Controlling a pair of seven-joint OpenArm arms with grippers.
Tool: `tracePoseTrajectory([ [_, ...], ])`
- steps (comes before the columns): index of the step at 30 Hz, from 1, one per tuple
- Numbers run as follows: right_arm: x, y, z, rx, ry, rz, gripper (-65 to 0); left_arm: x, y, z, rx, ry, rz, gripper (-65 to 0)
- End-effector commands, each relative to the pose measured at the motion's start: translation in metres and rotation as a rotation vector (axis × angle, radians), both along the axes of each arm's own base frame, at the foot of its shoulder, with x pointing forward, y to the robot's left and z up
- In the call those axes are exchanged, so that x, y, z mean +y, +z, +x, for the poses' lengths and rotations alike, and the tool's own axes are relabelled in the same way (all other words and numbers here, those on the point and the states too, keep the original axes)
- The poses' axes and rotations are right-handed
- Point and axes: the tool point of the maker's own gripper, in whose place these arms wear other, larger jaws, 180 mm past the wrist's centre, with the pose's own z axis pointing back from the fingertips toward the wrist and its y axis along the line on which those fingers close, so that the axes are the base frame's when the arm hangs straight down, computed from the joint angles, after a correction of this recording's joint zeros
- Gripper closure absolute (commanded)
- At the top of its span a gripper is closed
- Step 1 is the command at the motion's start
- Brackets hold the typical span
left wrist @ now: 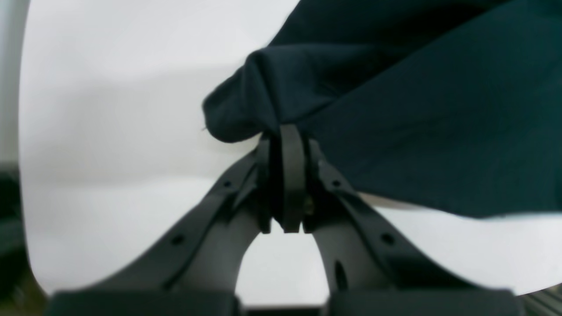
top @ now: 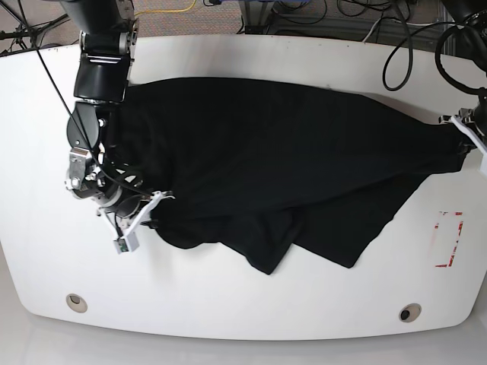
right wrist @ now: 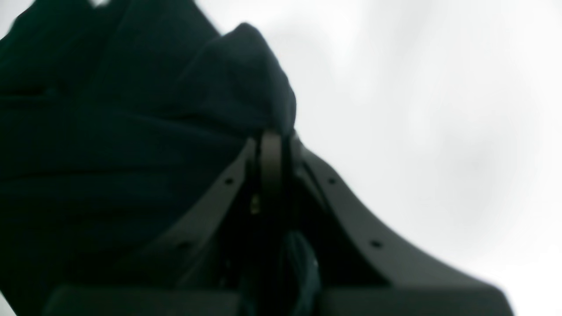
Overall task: Fold the T-shirt properly
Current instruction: 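Lift the shirt with both grippers and swing it across the table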
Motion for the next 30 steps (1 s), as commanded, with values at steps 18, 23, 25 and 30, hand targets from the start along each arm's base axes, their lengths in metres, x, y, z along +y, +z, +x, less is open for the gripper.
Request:
tracePoseTrajectory([
  [18,-0.066,0.143,0.036,-0.348,-0.030,-0.169,0.0,-0.029,0.127,0.084,-0.430,-0.073,0.007,0.0],
  [23,-0.078,0.189,0.049,-0.430,-0.041,-0.211,0.0,-0.041,0.166,0.104,-0.546,-0.095,-0.006,0.0],
  [25,-0.080,0.210,0.056,-0.469,-0.047,-0.216,0.0,-0.043,0.189,0.111,-0.605,-0.101,-0.004,0.0],
  [30,-0.081,0.257,0.074,-0.528,-0.041,-0.243,0.0,-0.053,0.235,0.128,-0.709,-0.127,0.024,0.0],
])
